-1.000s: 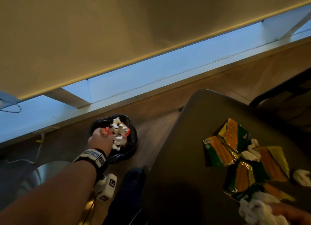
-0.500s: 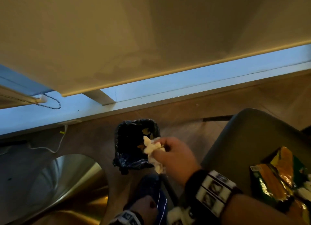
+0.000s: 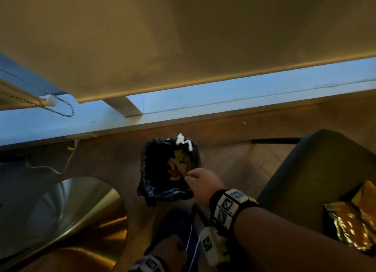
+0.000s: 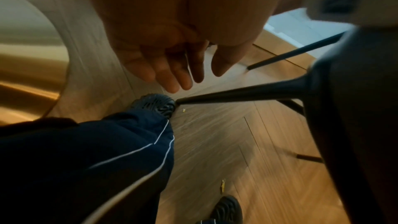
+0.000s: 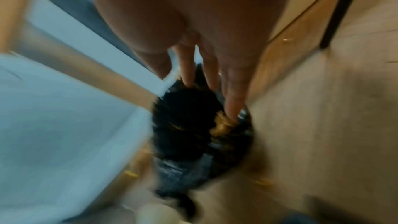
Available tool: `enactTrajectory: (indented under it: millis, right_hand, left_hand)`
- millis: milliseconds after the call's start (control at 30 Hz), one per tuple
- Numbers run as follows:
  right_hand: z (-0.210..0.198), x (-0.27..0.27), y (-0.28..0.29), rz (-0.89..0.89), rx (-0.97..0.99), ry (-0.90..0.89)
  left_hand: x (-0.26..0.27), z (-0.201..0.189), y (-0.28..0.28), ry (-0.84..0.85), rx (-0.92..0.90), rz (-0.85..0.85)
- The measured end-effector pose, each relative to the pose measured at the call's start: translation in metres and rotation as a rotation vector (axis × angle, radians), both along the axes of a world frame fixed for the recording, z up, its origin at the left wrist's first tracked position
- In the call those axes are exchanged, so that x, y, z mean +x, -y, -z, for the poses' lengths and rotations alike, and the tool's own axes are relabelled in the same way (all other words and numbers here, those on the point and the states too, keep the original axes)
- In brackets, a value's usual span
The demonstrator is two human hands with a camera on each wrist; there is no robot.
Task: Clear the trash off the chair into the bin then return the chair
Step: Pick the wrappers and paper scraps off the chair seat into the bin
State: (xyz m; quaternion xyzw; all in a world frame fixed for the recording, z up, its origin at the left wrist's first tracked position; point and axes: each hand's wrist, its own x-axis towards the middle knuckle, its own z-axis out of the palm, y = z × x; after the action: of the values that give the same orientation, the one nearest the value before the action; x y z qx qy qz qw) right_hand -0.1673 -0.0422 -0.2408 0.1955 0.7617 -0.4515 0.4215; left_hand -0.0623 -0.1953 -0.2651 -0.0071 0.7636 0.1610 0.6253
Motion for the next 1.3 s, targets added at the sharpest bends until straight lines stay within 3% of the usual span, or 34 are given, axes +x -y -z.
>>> enactTrajectory:
  millis: [100,233,400,533,633,733,833,900,966,1100,1300]
  right_hand:
    - [-0.05,0.007,-0.017,0.062,-0.1,-0.039]
    - [-0.113,0.018,-0.054,0.335,-0.288,-0.102]
    - [-0.161,0.069,-0.123,0.684,-0.399,-0.187]
    - [-0.193,0.127,-0.192,0.847,-0.339,-0.275]
    - [-0.206,0.173,-0.245,0.832,-0.183,-0.329]
    - [-0.198,0.214,-0.295,0.765,0.149,-0.269]
    - [-0.171,0.253,-0.341,0.686,0.467,-0.263]
    - [-0.152,0.279,-0.362,0.639,0.577,-0.183]
    - [-0.135,0.302,-0.376,0.642,0.598,-0.069]
    - [-0.114,0.325,-0.386,0.636,0.491,0.03]
    - [-0.104,0.284,-0.365,0.719,0.471,-0.116]
  left_hand:
    - [-0.007,0.001,-0.004,-0.035,-0.028,-0.011]
    - [-0.035,-0.019,-0.02,-0.224,0.027,-0.182]
    - [-0.063,-0.072,-0.052,-0.542,0.125,-0.382]
    - [-0.067,-0.128,-0.107,-0.6,0.321,-0.404]
    - [-0.056,-0.16,-0.157,-0.679,0.431,-0.275]
    - [-0.034,-0.177,-0.213,-0.779,0.575,0.002]
    - [0.0,-0.168,-0.264,-0.772,0.682,0.34]
    - [0.023,-0.153,-0.288,-0.729,0.611,0.563]
    - [0.041,-0.139,-0.305,-0.722,0.518,0.698]
    - [0.059,-0.121,-0.33,-0.744,0.38,0.747]
    - [0.054,-0.111,-0.342,-0.848,0.206,0.827]
